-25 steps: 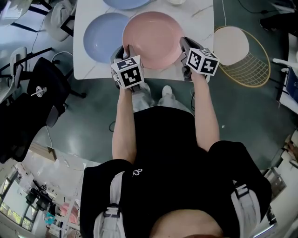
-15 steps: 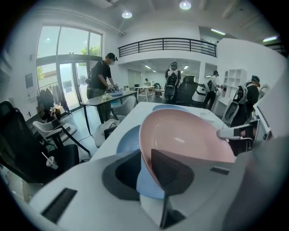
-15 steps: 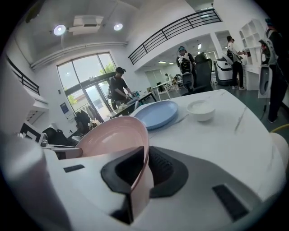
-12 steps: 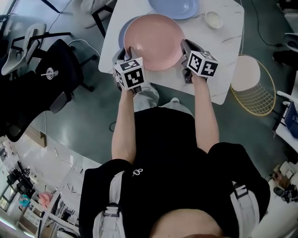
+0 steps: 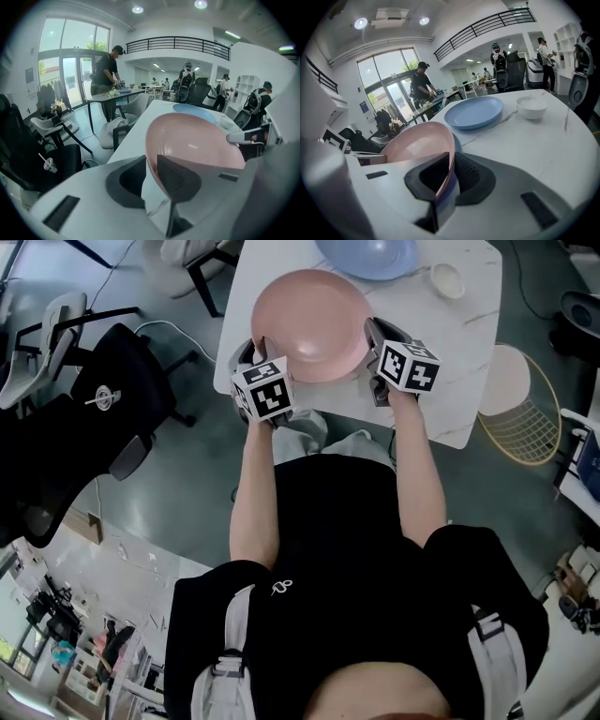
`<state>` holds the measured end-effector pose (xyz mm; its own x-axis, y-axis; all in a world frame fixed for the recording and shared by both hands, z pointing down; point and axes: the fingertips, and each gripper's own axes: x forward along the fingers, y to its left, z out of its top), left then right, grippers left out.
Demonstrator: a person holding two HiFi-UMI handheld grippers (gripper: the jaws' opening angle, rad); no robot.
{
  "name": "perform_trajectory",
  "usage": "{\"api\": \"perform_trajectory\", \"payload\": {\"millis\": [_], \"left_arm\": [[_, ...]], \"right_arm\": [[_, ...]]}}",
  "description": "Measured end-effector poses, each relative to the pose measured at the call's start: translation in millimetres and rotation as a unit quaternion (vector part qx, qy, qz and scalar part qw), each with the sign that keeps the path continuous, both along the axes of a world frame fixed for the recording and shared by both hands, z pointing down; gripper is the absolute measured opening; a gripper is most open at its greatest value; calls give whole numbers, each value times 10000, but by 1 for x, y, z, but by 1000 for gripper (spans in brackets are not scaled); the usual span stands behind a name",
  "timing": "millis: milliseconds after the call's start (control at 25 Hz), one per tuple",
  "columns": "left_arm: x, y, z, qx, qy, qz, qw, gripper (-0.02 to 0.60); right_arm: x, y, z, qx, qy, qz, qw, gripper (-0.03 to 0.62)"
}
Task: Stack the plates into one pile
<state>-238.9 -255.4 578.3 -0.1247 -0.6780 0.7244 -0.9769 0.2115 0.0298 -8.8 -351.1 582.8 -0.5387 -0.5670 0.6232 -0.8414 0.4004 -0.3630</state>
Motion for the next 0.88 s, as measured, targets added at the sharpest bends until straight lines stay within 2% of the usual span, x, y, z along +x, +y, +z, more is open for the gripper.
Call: {"api": "perform_trajectory", "payload": {"millis": [240,640,880], "left_arm": [[2,-4,14,-140,75,100,9998,97],[-1,-20,10,-123,-42,322,9994,106],[-6,-22,20,-260,81,332,9991,106]], "right_arm": [[4,1,9,1,192,229,9996,50],[8,-4,0,153,95,452,9988,78],[10,-1,7,-21,135,454,9989,92]]}}
